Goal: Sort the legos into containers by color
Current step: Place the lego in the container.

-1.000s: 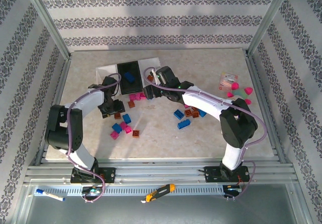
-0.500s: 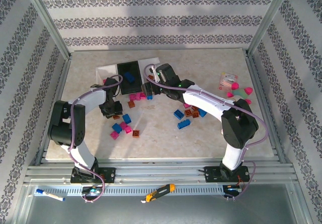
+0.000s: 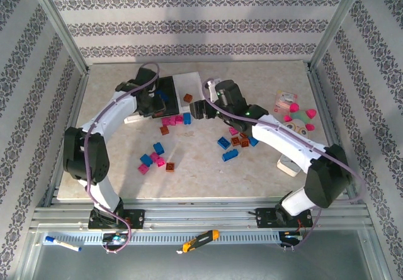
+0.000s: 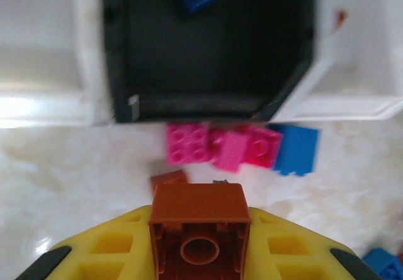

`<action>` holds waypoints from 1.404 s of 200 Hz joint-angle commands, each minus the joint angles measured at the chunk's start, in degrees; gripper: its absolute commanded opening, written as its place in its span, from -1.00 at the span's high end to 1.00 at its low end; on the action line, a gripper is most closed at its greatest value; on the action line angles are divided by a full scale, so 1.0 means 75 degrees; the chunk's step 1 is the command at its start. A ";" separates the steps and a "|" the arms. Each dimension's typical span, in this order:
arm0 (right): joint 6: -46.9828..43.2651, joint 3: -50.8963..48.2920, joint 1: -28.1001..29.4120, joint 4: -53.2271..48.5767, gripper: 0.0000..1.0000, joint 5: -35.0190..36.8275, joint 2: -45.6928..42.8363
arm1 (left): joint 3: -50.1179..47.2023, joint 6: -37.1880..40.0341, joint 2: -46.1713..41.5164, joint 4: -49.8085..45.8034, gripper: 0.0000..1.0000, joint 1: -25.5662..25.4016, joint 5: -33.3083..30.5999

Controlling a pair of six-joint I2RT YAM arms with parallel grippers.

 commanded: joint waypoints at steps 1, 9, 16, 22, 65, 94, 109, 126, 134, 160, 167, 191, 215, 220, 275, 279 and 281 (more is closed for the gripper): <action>0.0296 -0.0471 -0.0107 0.0073 -0.75 0.0114 -0.0380 | 0.0963 -0.0101 0.0746 -0.0129 0.43 -0.0293 -0.0042; 0.0327 -0.0632 -0.0127 0.0080 -0.76 0.0184 -0.0524 | 0.1377 -0.0071 0.1038 -0.0132 0.43 -0.0373 -0.0091; 0.0356 -0.0725 -0.0136 0.0084 -0.76 0.0227 -0.0620 | 0.1779 -0.0027 0.1323 -0.0150 0.43 -0.0417 -0.0097; 0.0369 -0.0801 -0.0158 0.0068 -0.76 0.0257 -0.0700 | 0.2130 -0.0014 0.1581 -0.0188 0.43 -0.0463 -0.0124; 0.0505 -0.1262 -0.0312 -0.0024 -0.76 0.0490 -0.1138 | 0.4698 0.0054 0.3417 -0.0693 0.42 -0.0570 -0.0288; 0.0598 -0.1489 -0.0472 -0.0040 -0.76 0.0568 -0.1379 | 0.6676 0.0234 0.4721 -0.1444 0.38 -0.0574 -0.0325; 0.0639 -0.1560 -0.0566 -0.0054 -0.76 0.0592 -0.1469 | 0.7653 0.0332 0.5280 -0.1847 0.31 -0.0568 -0.0267; 0.0684 -0.1573 -0.0677 -0.0101 -0.77 0.0632 -0.1531 | 0.8260 0.0444 0.5528 -0.2050 -0.02 -0.0593 -0.0261; 0.0694 -0.1582 -0.0725 -0.0115 -0.78 0.0666 -0.1564 | 0.8235 0.0564 0.5461 -0.1985 -0.26 -0.0623 -0.0298; 0.0749 -0.1671 -0.0898 -0.0200 -0.93 0.0829 -0.1685 | 0.8149 0.1044 0.5168 -0.1977 -0.70 -0.0720 -0.0463; 0.0807 -0.1710 -0.0968 -0.0239 -0.96 0.0894 -0.1709 | 0.8068 0.1205 0.5060 -0.1972 -0.79 -0.0759 -0.0483; 0.1100 -0.2005 -0.1283 -0.0242 -0.96 0.1003 -0.1888 | 0.7509 0.1715 0.4498 -0.1781 -0.99 -0.0903 -0.0272; 0.1481 -0.2406 -0.1668 -0.0280 -0.96 0.1200 -0.2156 | 0.6194 0.2015 0.3656 -0.1174 -0.99 -0.1094 0.0007; 0.1533 -0.2503 -0.1744 -0.0318 -0.97 0.1222 -0.2199 | 0.5817 0.2102 0.3408 -0.0944 -0.99 -0.1171 -0.0032; 0.1721 -0.3120 -0.2213 -0.0903 -0.97 0.1074 -0.2516 | 0.1275 0.3096 0.0719 0.1903 -0.99 -0.2072 0.0011; 0.1669 -0.3122 -0.2214 -0.0939 -0.96 0.0965 -0.2483 | 0.0969 0.3178 0.0544 0.2081 -0.99 -0.2143 0.0055; 0.1636 -0.3121 -0.2210 -0.0950 -0.96 0.0896 -0.2460 | 0.0813 0.3218 0.0450 0.2179 -0.99 -0.2177 0.0091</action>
